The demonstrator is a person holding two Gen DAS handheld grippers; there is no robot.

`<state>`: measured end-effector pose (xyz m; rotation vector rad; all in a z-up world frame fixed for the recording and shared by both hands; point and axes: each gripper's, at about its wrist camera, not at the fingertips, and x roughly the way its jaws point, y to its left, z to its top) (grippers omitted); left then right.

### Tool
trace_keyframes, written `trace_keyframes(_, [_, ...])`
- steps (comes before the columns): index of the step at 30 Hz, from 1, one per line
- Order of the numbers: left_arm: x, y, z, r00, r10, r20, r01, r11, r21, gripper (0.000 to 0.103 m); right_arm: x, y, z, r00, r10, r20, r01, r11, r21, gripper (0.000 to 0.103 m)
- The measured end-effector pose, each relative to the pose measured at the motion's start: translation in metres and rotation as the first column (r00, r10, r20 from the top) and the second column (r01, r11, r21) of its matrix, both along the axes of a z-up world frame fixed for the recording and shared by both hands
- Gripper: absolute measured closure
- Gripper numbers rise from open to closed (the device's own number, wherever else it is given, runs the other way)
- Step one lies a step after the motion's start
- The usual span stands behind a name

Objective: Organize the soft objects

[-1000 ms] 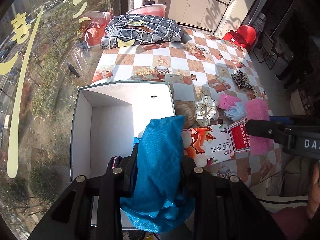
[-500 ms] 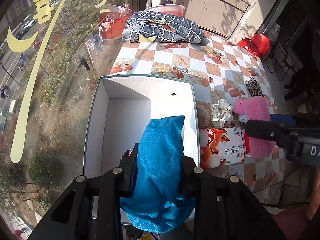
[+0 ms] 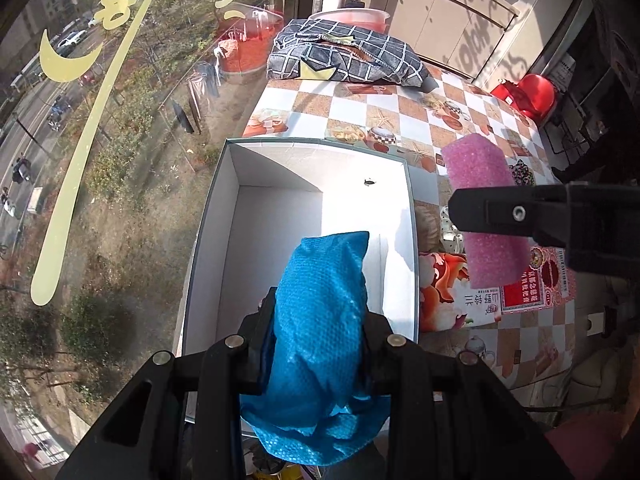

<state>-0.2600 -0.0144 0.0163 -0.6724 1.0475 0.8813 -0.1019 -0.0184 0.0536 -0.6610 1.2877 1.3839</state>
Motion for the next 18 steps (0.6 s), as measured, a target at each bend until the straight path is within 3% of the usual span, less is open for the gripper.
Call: trace_keyframes(18, [0.002, 0.005, -0.003, 1.000, 0.015, -0.008, -0.015, 1.000, -0.012, 0.068, 0.007, -0.002, -0.013, 0.999, -0.023, -0.027, 0.022, 0.999, -0.044, 0.056])
